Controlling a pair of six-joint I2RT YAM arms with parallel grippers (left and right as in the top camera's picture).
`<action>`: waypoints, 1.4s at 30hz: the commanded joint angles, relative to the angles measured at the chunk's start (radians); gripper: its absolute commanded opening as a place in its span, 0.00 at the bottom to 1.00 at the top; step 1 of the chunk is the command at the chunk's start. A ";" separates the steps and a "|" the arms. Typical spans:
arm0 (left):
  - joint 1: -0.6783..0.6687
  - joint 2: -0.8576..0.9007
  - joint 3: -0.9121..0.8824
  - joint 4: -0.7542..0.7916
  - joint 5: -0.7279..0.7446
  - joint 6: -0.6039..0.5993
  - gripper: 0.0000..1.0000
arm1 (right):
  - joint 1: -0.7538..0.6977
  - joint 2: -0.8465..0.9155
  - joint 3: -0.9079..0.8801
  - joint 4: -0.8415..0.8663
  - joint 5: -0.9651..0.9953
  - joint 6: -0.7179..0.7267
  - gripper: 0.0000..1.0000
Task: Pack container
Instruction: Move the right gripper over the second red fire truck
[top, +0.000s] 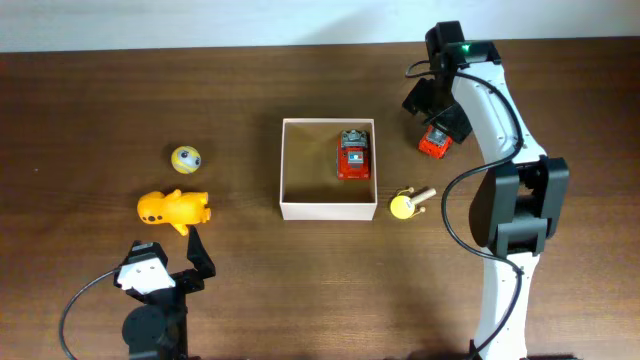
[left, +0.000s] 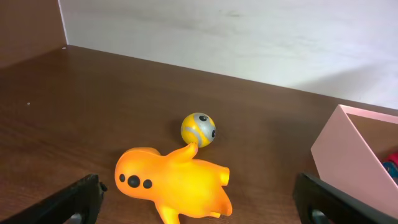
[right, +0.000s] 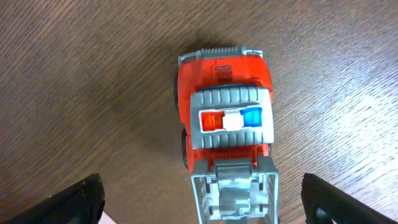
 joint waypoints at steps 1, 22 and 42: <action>0.001 -0.008 -0.009 0.003 0.015 -0.001 0.99 | 0.003 0.023 -0.007 -0.004 0.036 -0.035 0.95; 0.001 -0.008 -0.009 0.003 0.015 -0.001 0.99 | -0.006 0.070 -0.007 0.039 0.055 -0.167 0.94; 0.001 -0.008 -0.009 0.003 0.015 -0.001 0.99 | -0.024 0.070 -0.092 0.065 0.042 -0.170 0.89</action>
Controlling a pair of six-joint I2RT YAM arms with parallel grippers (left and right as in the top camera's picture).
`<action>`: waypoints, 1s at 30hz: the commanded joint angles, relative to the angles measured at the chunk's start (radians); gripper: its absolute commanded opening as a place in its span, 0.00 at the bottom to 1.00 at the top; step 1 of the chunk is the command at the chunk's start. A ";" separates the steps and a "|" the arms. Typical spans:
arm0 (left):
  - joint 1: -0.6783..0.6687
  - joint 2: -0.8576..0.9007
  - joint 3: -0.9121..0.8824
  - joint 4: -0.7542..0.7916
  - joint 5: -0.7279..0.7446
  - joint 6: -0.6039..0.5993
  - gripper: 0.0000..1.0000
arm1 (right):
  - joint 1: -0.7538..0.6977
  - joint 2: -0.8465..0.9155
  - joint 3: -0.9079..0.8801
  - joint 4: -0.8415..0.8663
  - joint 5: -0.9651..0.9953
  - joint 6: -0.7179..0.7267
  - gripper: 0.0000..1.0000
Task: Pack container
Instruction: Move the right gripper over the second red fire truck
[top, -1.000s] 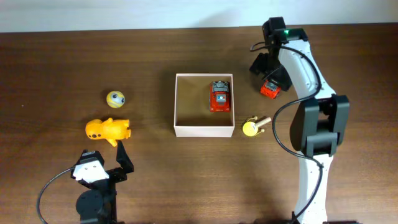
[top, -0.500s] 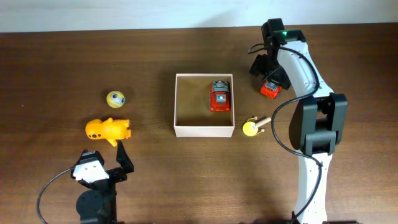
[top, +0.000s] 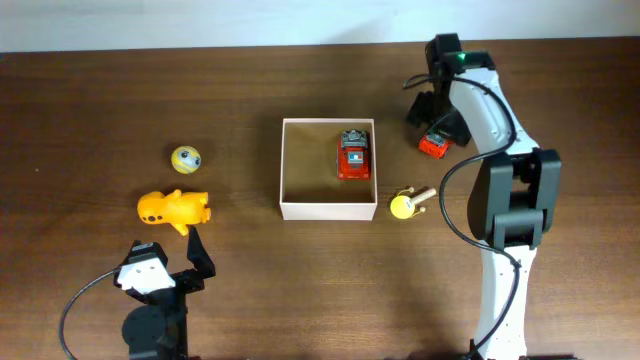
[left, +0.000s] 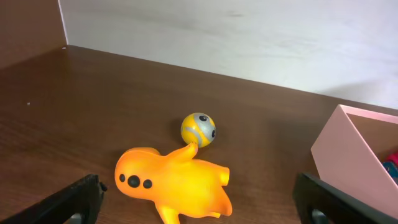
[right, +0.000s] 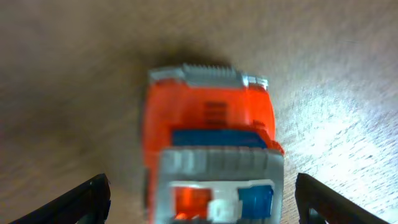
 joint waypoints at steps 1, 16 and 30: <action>0.001 -0.008 -0.009 0.003 0.015 -0.002 0.99 | -0.003 0.005 -0.043 0.005 0.009 0.000 0.89; 0.001 -0.008 -0.009 0.003 0.015 -0.001 0.99 | -0.003 0.005 -0.051 0.038 0.009 -0.049 0.74; 0.001 -0.008 -0.009 0.003 0.015 -0.001 0.99 | -0.003 0.005 -0.051 0.051 0.009 -0.132 0.61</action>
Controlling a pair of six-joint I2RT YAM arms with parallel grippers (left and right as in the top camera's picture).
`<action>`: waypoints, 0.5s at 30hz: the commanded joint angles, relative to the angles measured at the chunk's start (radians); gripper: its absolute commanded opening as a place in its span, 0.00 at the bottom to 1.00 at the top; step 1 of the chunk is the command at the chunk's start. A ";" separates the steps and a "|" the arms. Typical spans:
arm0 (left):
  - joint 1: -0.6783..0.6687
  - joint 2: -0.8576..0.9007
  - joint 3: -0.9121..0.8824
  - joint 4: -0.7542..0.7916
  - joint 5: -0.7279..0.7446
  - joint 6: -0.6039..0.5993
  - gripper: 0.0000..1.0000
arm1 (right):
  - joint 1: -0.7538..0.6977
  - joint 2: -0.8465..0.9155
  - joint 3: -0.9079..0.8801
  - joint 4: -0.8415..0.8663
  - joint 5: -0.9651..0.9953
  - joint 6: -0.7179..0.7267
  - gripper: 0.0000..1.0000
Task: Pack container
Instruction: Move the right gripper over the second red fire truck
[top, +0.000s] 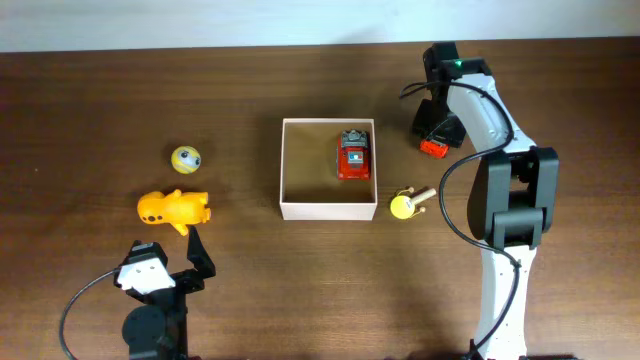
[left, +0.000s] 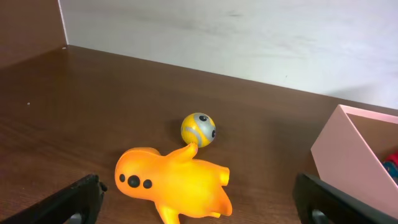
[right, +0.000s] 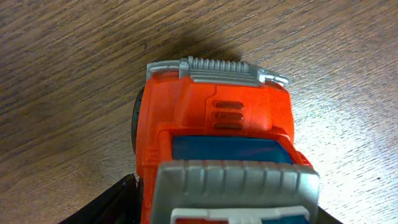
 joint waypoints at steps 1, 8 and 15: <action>0.001 -0.008 -0.009 0.003 0.015 -0.001 0.99 | -0.003 0.003 -0.005 0.003 0.010 -0.027 0.61; 0.001 -0.008 -0.009 0.003 0.015 -0.001 0.99 | -0.003 0.003 -0.005 0.007 0.009 -0.098 0.57; 0.001 -0.008 -0.009 0.003 0.015 -0.001 0.99 | -0.003 0.003 -0.005 0.010 0.008 -0.098 0.50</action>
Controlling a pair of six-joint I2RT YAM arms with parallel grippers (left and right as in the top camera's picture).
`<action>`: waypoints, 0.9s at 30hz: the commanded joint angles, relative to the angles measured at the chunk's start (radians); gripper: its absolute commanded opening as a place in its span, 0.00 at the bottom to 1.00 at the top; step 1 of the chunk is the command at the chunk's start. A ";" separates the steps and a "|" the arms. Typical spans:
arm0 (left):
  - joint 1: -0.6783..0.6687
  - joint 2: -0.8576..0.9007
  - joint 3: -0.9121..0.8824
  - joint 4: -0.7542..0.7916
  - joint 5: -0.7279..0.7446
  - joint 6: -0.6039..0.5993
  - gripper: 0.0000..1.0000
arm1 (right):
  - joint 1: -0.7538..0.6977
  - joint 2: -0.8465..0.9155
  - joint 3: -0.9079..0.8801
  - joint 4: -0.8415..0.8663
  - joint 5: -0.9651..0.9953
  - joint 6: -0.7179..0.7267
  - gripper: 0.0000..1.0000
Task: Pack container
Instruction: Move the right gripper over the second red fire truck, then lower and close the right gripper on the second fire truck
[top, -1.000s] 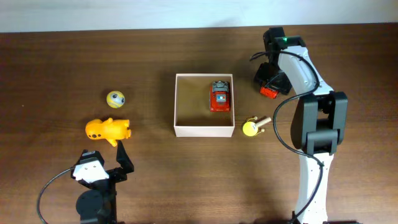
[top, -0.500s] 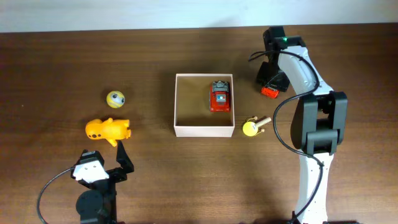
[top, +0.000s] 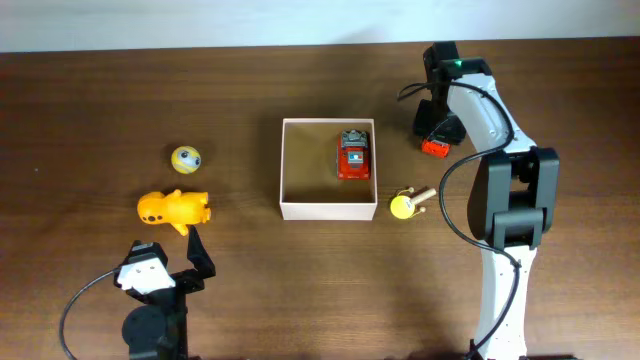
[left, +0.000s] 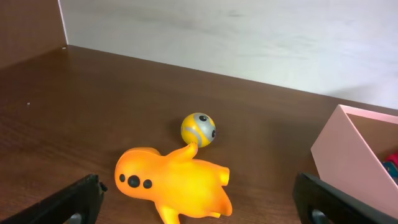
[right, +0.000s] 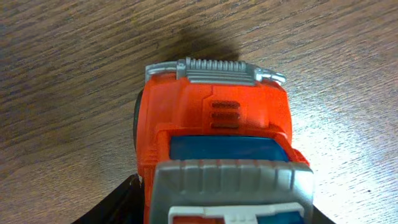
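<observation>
A white box (top: 283, 180) stands mid-table with a red toy truck (top: 353, 155) inside, against its right wall. A second, orange-red toy truck (top: 433, 147) (right: 214, 134) lies to the right of the box. My right gripper (right: 217, 210) is down over it, shut, with a dark finger (right: 121, 202) pressed against each side. A yellow animal toy (top: 173, 209) (left: 177, 186) and a yellow-grey ball (top: 185, 158) lie to the left. My left gripper (left: 198, 202) stands open just short of the animal toy, holding nothing.
A yellow knob on a wooden peg (top: 405, 205) lies by the box's front right corner. The right arm (top: 500, 200) reaches up the right side of the table. A pale wall (left: 249, 37) rises behind the table's far edge.
Almost nothing differs. My right gripper's fingers stay tight against the orange-red truck's sides, and the truck looks a touch nearer in the wrist view. The left arm has not moved.
My right gripper was open above the orange-red truck beside the box. It then stood lower and still open, with the truck larger in view. Then its fingers were against the truck's sides, as now. The left gripper stayed open by the yellow toy throughout.
</observation>
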 joint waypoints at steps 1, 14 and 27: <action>0.001 -0.008 -0.009 0.003 0.015 -0.001 0.99 | -0.003 0.003 -0.005 0.004 0.005 -0.016 0.50; 0.001 -0.008 -0.009 0.003 0.015 -0.001 0.99 | -0.003 -0.040 0.005 0.003 -0.032 -0.066 0.51; 0.001 -0.008 -0.009 0.003 0.015 -0.001 0.99 | -0.003 -0.088 0.098 -0.039 -0.134 -0.180 0.52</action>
